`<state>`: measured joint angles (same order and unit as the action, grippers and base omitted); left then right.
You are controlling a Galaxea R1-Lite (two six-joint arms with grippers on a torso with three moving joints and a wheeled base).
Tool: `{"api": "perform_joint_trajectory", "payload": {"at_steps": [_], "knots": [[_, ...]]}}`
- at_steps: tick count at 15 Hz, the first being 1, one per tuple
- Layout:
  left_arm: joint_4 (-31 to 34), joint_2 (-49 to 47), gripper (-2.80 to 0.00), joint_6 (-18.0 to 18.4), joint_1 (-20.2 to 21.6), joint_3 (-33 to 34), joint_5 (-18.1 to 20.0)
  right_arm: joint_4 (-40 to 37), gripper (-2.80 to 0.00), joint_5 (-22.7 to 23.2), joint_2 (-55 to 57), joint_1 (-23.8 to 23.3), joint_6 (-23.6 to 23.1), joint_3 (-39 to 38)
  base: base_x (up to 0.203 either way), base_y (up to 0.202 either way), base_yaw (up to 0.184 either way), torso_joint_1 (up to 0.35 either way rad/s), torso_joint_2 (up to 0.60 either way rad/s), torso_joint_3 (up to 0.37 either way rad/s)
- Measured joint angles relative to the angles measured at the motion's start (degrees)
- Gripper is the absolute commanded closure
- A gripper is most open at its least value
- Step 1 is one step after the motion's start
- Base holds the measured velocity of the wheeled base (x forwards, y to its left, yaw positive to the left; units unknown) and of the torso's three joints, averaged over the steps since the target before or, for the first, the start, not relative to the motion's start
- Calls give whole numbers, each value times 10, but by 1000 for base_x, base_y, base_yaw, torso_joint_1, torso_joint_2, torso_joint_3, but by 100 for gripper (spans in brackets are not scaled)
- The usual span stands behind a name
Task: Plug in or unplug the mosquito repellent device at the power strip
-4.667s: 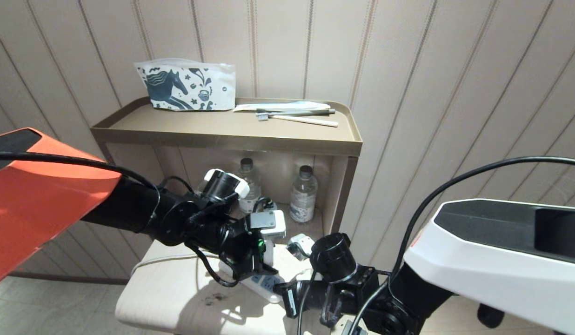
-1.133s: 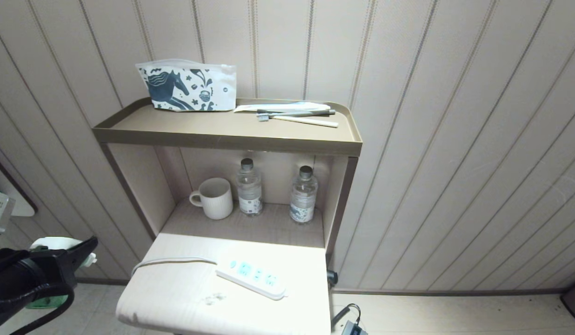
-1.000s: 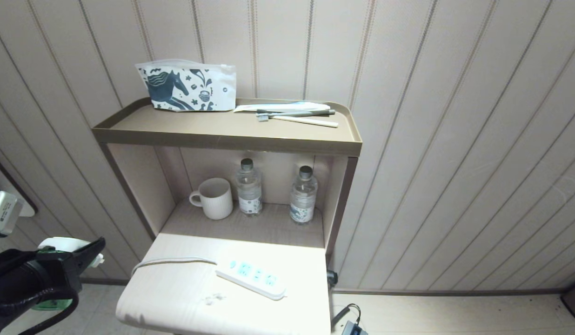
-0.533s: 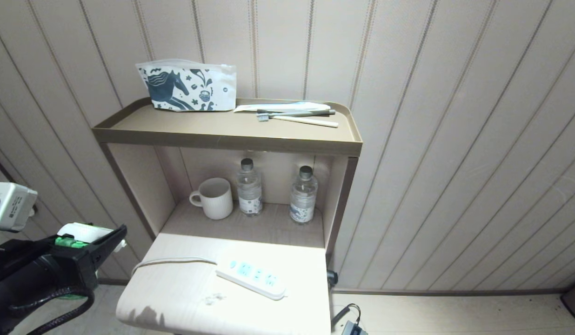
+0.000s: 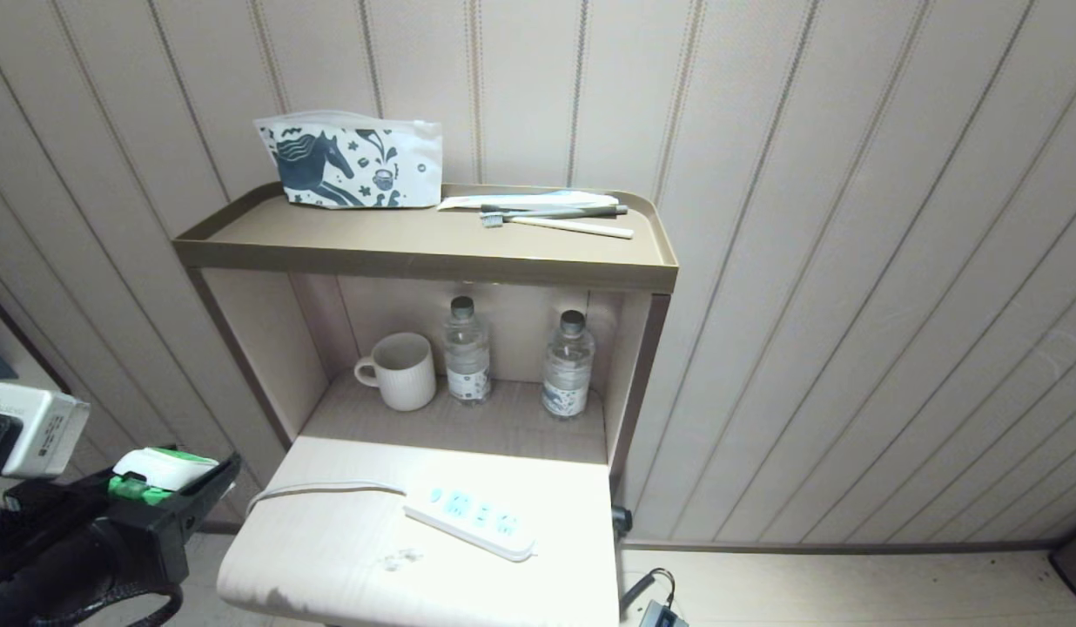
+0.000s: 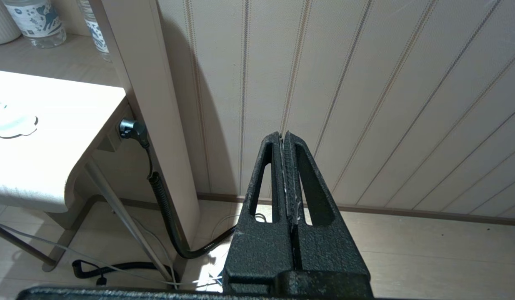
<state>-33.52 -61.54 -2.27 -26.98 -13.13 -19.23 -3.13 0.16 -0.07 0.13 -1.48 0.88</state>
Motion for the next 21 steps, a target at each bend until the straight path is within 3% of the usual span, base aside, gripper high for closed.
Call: {"api": "perform_joint_trajectory", "payload": {"at_steps": [3, 6, 16, 21], "knots": [[3, -1, 0, 3, -14, -6, -61, 0, 0, 0, 0, 0, 0, 0, 0, 0, 0, 0, 0, 0], [27, -4, 0, 5, -37, -18, -68, 0, 0, 0, 0, 0, 0, 0, 0, 0, 0, 0, 0, 0], [42, 5, 0, 5, -32, -29, -68, 0, 0, 0, 0, 0, 0, 0, 0, 0, 0, 0, 0, 0], [128, 40, 0, 2, -31, -33, -38, 0, 0, 0, 0, 0, 0, 0, 0, 0, 0, 0, 0, 0]]}}
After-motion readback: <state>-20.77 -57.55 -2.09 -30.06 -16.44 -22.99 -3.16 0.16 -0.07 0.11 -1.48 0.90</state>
